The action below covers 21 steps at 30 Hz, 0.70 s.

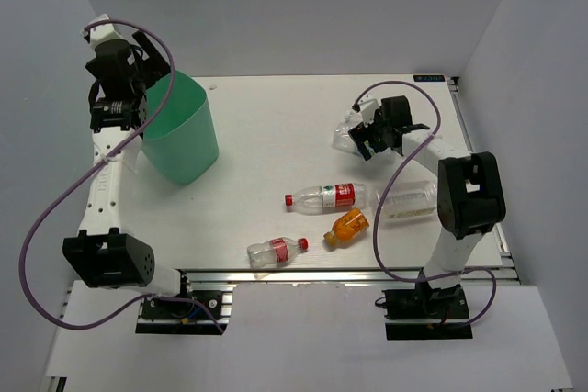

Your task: Put the plastic bottles in the bin

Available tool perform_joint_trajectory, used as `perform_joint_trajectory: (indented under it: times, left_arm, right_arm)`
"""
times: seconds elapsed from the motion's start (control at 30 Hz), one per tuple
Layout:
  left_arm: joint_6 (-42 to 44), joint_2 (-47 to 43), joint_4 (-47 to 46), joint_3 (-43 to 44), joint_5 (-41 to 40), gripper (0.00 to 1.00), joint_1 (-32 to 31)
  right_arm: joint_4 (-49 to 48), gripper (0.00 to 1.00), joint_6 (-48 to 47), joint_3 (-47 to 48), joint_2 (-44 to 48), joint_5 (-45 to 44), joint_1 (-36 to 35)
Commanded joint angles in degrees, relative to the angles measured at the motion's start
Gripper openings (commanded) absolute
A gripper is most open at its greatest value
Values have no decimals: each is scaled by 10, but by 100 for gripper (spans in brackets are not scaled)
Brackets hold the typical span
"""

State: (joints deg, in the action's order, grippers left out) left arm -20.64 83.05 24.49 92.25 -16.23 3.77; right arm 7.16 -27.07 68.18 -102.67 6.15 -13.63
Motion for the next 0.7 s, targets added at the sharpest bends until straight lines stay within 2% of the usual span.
perform_joint_trajectory:
  times: [0.0,0.13,0.17,0.27,0.33,0.37,0.4,0.5,0.6,0.63,0.67]
  left_arm:
    - [-12,-31,12,-2,78,98,1]
    - [-40,-56,-27,-56,149,98,1]
    - [-43,-59,-35,-68,211,98,1]
    - [-65,-60,-66,-100,301,98,-7]
    - [-66,-55,-75,-105,316,98,-26]
    - [-63,-54,-74,-104,316,98,-29]
    - [-56,-52,-72,-103,313,98,-60]
    - [-47,-40,-71,-99,312,98,-93]
    - [-37,-12,-56,-79,314,98,-126]
    - [-30,6,-49,-64,316,98,-134]
    - [-27,6,-44,-64,318,98,-141]
  right_arm:
    - [7,89,-8,36,-24,-13,-8]
    - [-4,89,-4,18,-35,-21,-17]
    - [-5,88,-2,19,-39,-24,-21]
    - [-4,80,11,27,-50,-13,-26]
    - [-5,69,18,30,-55,8,-28]
    - [-2,68,18,33,-57,11,-32]
    - [-3,68,18,33,-59,11,-35]
    - [-4,72,14,44,-77,5,-47]
    - [17,81,12,77,-108,4,-53]
    - [22,88,15,85,-122,4,-54]
    - [28,89,17,94,-127,5,-54]
